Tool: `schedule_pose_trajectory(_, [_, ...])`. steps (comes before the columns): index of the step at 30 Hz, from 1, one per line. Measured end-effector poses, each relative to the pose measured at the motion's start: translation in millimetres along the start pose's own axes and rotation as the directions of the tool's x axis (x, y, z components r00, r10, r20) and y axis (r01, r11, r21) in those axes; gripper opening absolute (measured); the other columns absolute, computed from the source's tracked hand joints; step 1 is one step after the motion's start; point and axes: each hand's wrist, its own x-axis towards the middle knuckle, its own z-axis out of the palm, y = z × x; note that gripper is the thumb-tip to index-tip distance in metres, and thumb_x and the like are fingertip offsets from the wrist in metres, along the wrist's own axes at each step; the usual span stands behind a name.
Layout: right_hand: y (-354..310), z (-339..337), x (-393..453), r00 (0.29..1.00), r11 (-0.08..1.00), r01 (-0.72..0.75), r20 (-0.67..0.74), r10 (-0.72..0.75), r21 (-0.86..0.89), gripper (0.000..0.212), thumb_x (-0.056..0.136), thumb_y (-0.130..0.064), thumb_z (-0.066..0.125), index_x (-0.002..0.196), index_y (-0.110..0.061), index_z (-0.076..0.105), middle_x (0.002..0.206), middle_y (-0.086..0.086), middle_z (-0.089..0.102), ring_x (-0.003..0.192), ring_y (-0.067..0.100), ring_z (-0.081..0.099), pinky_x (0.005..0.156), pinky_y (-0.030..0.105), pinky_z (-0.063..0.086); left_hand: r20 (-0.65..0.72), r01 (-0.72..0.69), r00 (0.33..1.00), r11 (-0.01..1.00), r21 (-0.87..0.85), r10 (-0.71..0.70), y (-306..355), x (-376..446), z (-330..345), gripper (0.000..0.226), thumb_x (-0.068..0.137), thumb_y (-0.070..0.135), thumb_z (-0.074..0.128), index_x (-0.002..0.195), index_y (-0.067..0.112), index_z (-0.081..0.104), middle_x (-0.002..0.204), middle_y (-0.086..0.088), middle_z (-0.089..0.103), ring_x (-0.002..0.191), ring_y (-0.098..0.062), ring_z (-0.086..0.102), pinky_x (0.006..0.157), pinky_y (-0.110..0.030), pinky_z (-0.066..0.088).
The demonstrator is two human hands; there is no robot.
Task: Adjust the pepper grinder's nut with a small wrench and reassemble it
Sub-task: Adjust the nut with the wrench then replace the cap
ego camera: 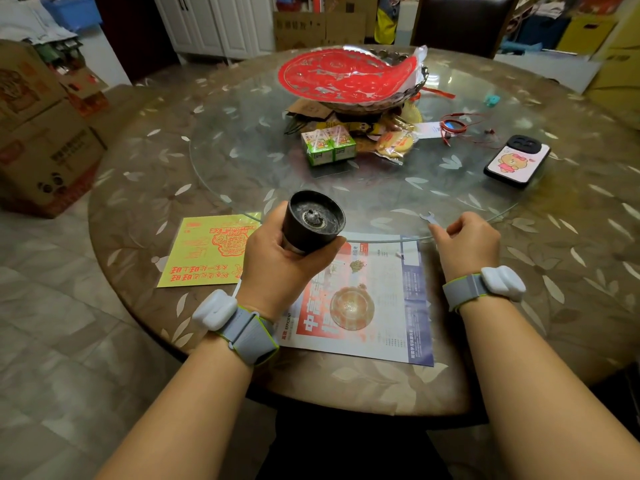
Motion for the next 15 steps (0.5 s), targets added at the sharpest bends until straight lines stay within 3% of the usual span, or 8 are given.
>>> schedule_pose_trajectory(6, [-5, -10, -4, 0.999, 0.999, -0.036, 0.025, 0.037, -0.025, 0.041, 0.084, -0.041, 0.067, 0.099, -0.005, 0.057, 0.093, 0.021, 0.065, 0.080, 0.034, 0.055, 0.066, 0.033, 0.038, 0.002, -0.013, 1.000, 1.000, -0.007, 0.013, -1, 0, 0, 0.036, 0.061, 0.051, 0.076, 0.089, 0.061, 0.056, 0.087, 0.025, 0.068, 0.087, -0.010, 0.065, 0.077, -0.031, 0.056])
schedule_pose_trajectory(9, [-18, -25, -19, 0.999, 0.999, 0.040, 0.020, -0.040, -0.012, 0.037, 0.083, -0.042, 0.067, 0.097, -0.009, 0.059, 0.083, 0.017, 0.066, 0.082, 0.037, 0.060, 0.068, 0.038, 0.046, -0.005, -0.024, 1.000, 1.000, 0.000, 0.024, -1, 0, 1, 0.035, 0.062, 0.051, 0.076, 0.090, 0.060, 0.057, 0.091, 0.013, 0.069, 0.088, -0.014, 0.065, 0.078, -0.036, 0.057])
schedule_pose_trajectory(12, [-36, -33, -57, 0.929, 0.975, 0.207, 0.298, -0.222, 0.079, 0.032, 0.074, -0.042, 0.075, 0.090, -0.017, 0.062, 0.069, -0.002, 0.059, 0.070, 0.021, 0.057, 0.067, 0.033, 0.045, -0.008, -0.043, 0.999, 0.999, 0.019, 0.043, -2, 0, 0, 0.034, 0.062, 0.052, 0.075, 0.089, 0.059, 0.056, 0.092, 0.011, 0.068, 0.087, -0.012, 0.064, 0.077, -0.036, 0.056])
schedule_pose_trajectory(14, [-46, -31, -90, 0.801, 0.941, 0.330, 0.505, -0.322, 0.078, 0.048, 0.067, -0.048, 0.078, 0.101, -0.019, 0.060, 0.082, -0.003, 0.059, 0.077, 0.017, 0.053, 0.071, 0.031, 0.042, -0.008, -0.042, 0.999, 0.999, 0.023, 0.043, -1, 0, 0, 0.035, 0.061, 0.052, 0.075, 0.089, 0.060, 0.056, 0.088, 0.019, 0.067, 0.086, -0.009, 0.063, 0.077, -0.033, 0.055])
schedule_pose_trajectory(15, [-47, -28, -104, 0.757, 0.917, 0.394, 0.544, -0.363, 0.065, 0.056, 0.065, -0.050, 0.077, 0.107, -0.019, 0.058, 0.090, -0.001, 0.058, 0.084, 0.018, 0.051, 0.075, 0.032, 0.042, -0.010, -0.041, 0.999, 0.999, 0.022, 0.041, -1, 0, 0, 0.035, 0.061, 0.052, 0.075, 0.089, 0.061, 0.056, 0.086, 0.023, 0.066, 0.086, -0.009, 0.063, 0.077, -0.032, 0.055])
